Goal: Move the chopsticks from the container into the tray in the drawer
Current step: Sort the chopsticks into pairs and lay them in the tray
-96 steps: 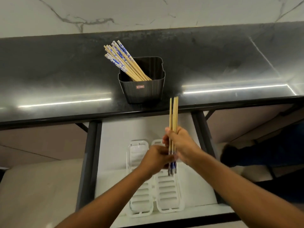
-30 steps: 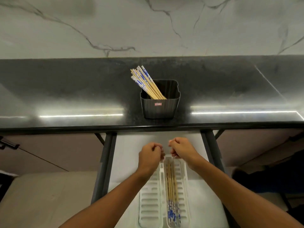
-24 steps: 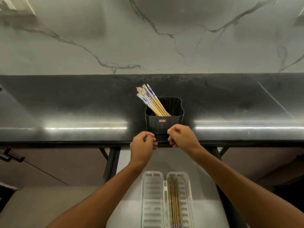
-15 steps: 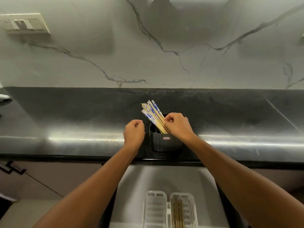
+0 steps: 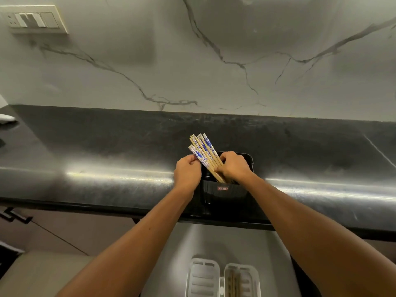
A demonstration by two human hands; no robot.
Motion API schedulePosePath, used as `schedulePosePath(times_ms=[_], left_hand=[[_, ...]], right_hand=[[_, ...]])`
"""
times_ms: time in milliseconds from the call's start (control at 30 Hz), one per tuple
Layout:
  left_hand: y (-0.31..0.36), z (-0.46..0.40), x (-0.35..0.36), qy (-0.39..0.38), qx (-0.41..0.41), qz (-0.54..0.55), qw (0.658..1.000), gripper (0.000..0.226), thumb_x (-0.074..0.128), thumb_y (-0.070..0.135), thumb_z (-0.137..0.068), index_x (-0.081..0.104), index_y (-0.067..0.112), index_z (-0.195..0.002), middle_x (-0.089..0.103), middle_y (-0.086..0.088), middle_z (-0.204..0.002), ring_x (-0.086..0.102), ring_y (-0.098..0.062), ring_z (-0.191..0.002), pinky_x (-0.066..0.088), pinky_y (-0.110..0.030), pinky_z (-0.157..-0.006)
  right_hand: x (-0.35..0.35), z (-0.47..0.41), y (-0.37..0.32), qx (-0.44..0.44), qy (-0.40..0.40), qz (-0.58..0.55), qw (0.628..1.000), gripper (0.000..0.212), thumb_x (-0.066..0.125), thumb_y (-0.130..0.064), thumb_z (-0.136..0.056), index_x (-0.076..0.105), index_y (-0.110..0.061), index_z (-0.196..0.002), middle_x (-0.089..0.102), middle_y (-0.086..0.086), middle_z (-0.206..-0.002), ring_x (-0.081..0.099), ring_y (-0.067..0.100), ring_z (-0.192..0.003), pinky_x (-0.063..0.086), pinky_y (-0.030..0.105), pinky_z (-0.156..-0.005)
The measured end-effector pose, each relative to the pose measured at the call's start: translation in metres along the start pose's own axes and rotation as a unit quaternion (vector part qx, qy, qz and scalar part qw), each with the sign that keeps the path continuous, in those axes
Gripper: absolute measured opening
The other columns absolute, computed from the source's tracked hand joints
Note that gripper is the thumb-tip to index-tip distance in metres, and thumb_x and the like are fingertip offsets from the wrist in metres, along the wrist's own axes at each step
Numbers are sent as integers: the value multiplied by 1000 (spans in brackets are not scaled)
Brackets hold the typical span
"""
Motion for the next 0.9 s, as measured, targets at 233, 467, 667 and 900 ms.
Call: schedulePosePath(times_ms=[233,467,667,900], left_hand=[[-1,1,-1,2,7,3,1000,31,46,18,-96,68,31,-78,73,11,-86,69,-9,-85,55,-26,-71],[-1,2,-5,9,7,-9,1000,33,45,16,-95,67,31,-77,72,9,-85,68,-9,-86,57,-32,-79],[2,4,-6,4,-5,1,1000,32,44,15,-94,73,27,-88,74,7,-90,69,-13,-90,56,-39,-86],[0,2,-18,21,-9,-2,1000,29,44,13,-94,68,19,-110,70,1,-101,65,-17,-97,55,-44,-91]], right_hand=[[-1,-7,1,-10,-33,16,999,18,62,-24,-89,62,-14,-105,68,7,-106,62,14,-80,52,29,-74],[3,-4,0,-16,-57,34,998,29,64,-27,-89,61,-13,-114,66,9,-113,61,17,-89,51,30,-78],[0,-2,-1,-11,-53,43,998,31,58,-23,-92,57,-11,-121,64,11,-118,61,25,-101,49,37,-87],[-16,-2,0,-10,-26,-2,1000,34,61,-22,-91,55,-10,-122,66,11,-112,65,24,-98,52,37,-87]])
Point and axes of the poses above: each hand's wrist, its own z-axis away from the middle knuckle, its own x-axis out of the palm, y = z × x, the point moved 5 cm from there along -z, towards the middle knuckle
